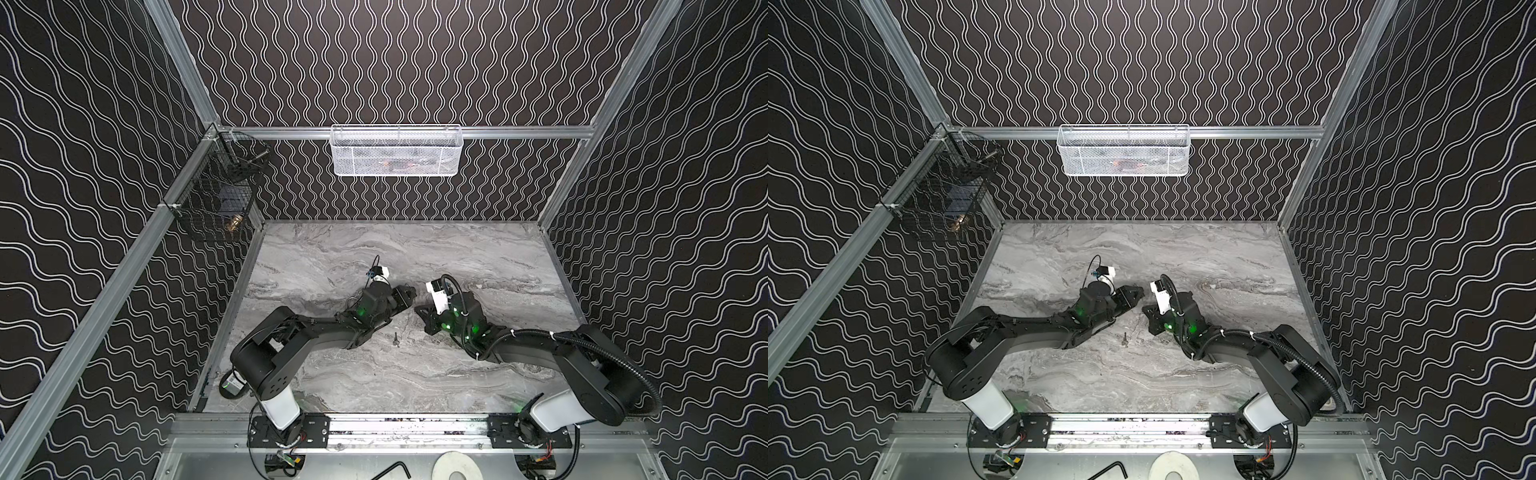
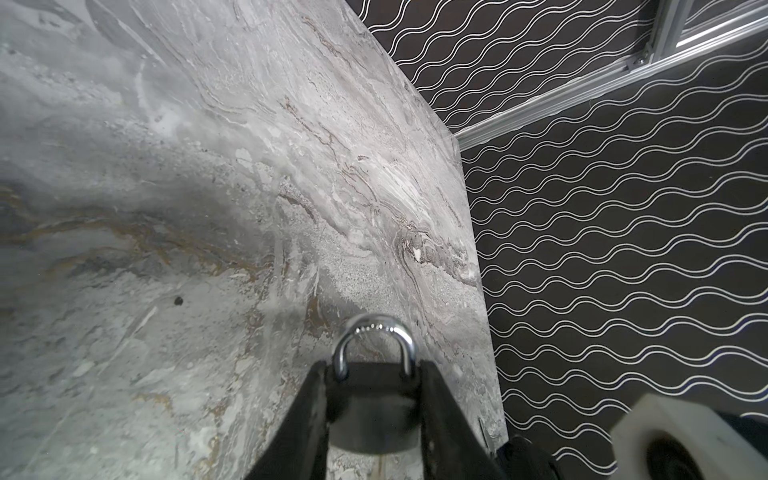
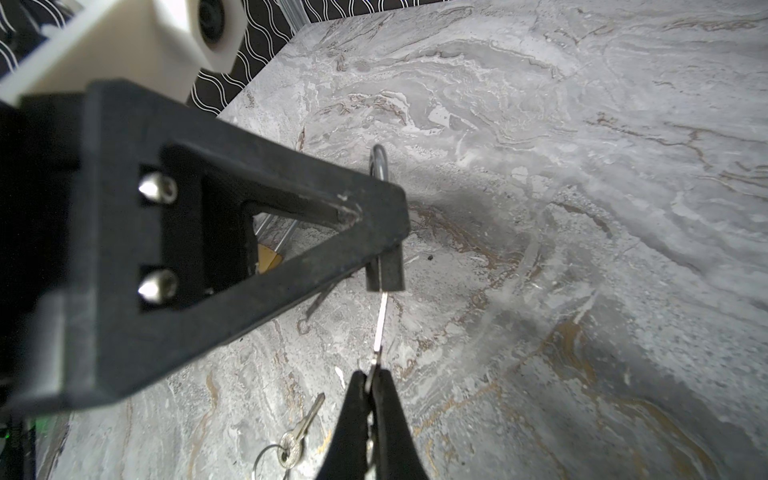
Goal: Unlock with the key
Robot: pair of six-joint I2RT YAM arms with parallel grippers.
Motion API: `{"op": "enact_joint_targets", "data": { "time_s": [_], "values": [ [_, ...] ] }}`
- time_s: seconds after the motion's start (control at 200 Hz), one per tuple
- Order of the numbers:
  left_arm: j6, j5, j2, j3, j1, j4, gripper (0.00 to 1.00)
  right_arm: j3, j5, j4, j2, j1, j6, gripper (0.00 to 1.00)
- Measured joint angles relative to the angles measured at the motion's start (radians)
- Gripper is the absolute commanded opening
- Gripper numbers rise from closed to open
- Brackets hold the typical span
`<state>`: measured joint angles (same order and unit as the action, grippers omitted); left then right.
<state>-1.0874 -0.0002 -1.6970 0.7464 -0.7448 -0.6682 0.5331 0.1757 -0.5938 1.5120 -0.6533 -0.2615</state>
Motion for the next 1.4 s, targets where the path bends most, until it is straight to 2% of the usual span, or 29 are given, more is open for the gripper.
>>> {"op": "enact_joint_targets", "data": {
  "time_s": [0.175,0.385,0.956,1.231,1.401],
  "values": [
    [0.021,-0.014,0.0,-0.023,-0.013,-0.029,0.02,-0.015,0.049,-0.002,-0.005,0.027,-0.019,0.0],
    [0.02,-0.044,-0.019,-0.035,-0.033,-0.079,0.0,-0.026,0.057,0.0,-0.015,0.033,-0.035,0.0],
    [0.029,-0.094,-0.045,-0.018,-0.059,-0.085,0.0,-0.038,0.026,0.016,-0.04,0.034,-0.037,0.0],
    [0.039,-0.178,-0.054,-0.005,-0.095,-0.056,0.0,-0.033,0.021,0.029,-0.026,0.034,-0.042,0.0],
    [0.016,-0.18,-0.079,0.019,-0.101,-0.043,0.0,-0.035,-0.002,0.054,-0.039,0.035,-0.044,0.0]
  ]
}}
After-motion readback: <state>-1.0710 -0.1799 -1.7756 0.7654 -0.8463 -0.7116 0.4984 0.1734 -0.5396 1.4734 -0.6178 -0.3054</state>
